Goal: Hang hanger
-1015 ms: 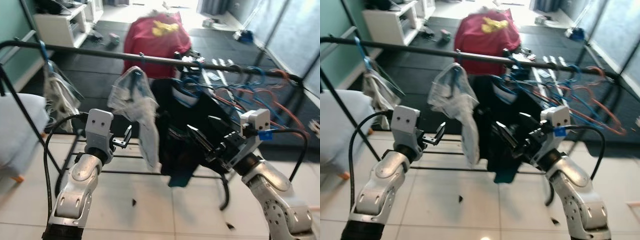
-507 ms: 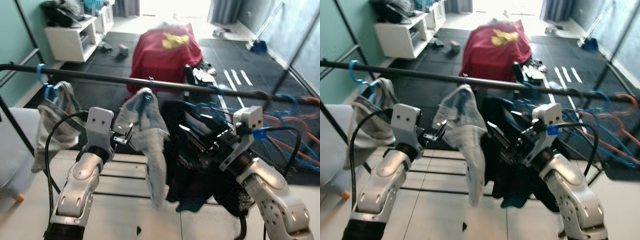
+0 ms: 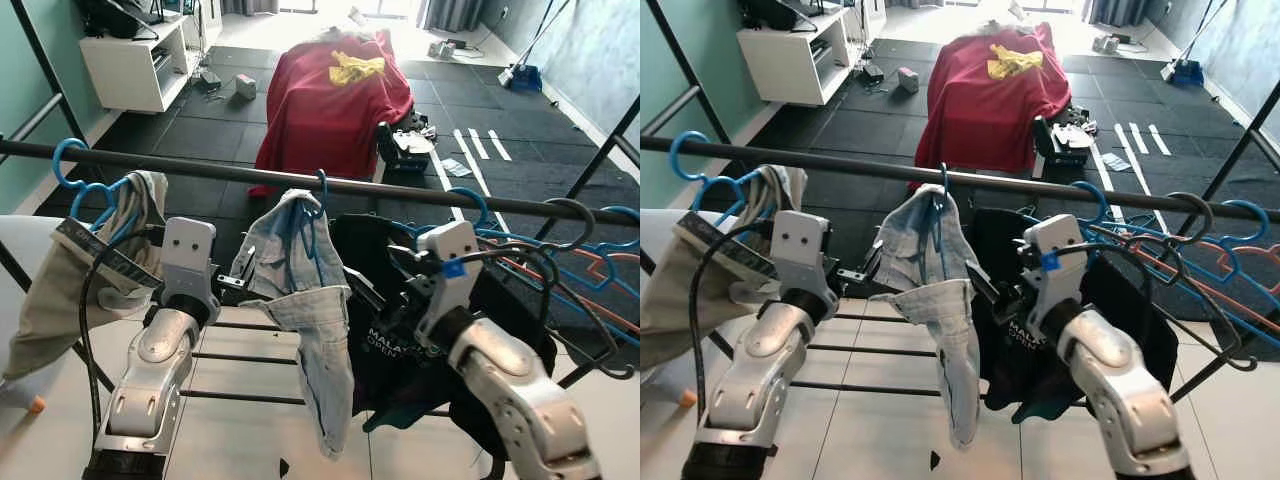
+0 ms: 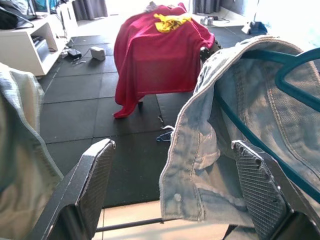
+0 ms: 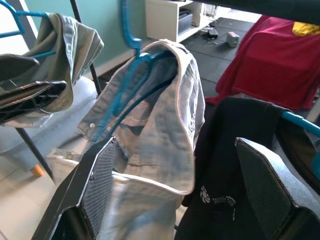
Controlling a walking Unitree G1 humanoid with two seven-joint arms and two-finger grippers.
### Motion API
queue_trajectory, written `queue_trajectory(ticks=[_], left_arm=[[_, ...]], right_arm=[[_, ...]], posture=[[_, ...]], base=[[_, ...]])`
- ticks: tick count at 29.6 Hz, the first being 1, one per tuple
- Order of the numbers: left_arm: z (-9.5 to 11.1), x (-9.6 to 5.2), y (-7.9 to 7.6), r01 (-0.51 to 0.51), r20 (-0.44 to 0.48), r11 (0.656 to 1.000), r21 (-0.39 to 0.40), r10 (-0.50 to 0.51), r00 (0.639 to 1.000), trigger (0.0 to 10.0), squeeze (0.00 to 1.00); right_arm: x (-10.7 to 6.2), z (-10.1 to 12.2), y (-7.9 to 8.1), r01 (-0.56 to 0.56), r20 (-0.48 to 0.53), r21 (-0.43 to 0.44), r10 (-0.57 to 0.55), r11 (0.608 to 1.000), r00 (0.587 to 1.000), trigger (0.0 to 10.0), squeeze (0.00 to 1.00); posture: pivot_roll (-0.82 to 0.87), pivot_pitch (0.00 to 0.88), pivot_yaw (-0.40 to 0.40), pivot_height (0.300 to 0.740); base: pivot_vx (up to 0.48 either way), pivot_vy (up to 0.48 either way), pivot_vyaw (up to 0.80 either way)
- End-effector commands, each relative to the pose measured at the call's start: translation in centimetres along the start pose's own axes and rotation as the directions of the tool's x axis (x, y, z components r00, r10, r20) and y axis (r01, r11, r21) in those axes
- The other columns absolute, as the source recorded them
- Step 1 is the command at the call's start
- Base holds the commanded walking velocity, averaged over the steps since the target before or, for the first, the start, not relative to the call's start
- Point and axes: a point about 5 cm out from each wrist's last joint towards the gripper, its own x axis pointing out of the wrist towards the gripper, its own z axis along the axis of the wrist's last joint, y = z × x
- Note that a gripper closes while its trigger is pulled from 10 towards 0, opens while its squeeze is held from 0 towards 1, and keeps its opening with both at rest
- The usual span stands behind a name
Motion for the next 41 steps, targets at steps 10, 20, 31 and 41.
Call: queue_trajectory(ticks=[10, 20, 31, 41], left_arm=[[0.1, -0.2, 0.0, 0.005, 0.011, 1.0, 0.011, -0.005, 1.0, 10.0, 0.0], [0.0, -0.5, -0.2, 0.012, 0.007, 1.0, 0.007, -0.012, 1.0, 10.0, 0.0], [-0.1, -0.5, -0.3, 0.018, 0.005, 1.0, 0.006, -0.018, 1.0, 10.0, 0.0], [0.0, -0.3, -0.4, 0.027, 0.009, 1.0, 0.006, -0.027, 1.0, 10.0, 0.0]], right_arm=[[2.7, -1.4, 3.1, -0.098, -0.149, -0.088, 0.084, 0.991, 0.985, 10.0, 0.0], [3.2, -3.0, 1.3, 0.047, -0.276, -0.253, -0.118, 0.966, 0.954, 10.0, 0.0], [2.0, -4.5, 1.8, -0.016, -0.366, -0.149, -0.04, 0.989, 0.93, 1.7, 0.0], [1.7, -4.0, 1.4, -0.036, -0.339, -0.126, -0.009, 0.991, 0.941, 0.0, 0.0]], posture=[[-0.05, 0.094, -0.081, 0.74], [-0.06, 0.099, -0.085, 0.74], [-0.05, 0.098, -0.087, 0.74], [-0.06, 0.088, -0.079, 0.74]], base=[[0.0, 0.0, 0.0], [0.0, 0.0, 0.0], [0.0, 0.0, 0.0], [0.0, 0.0, 0.0]])
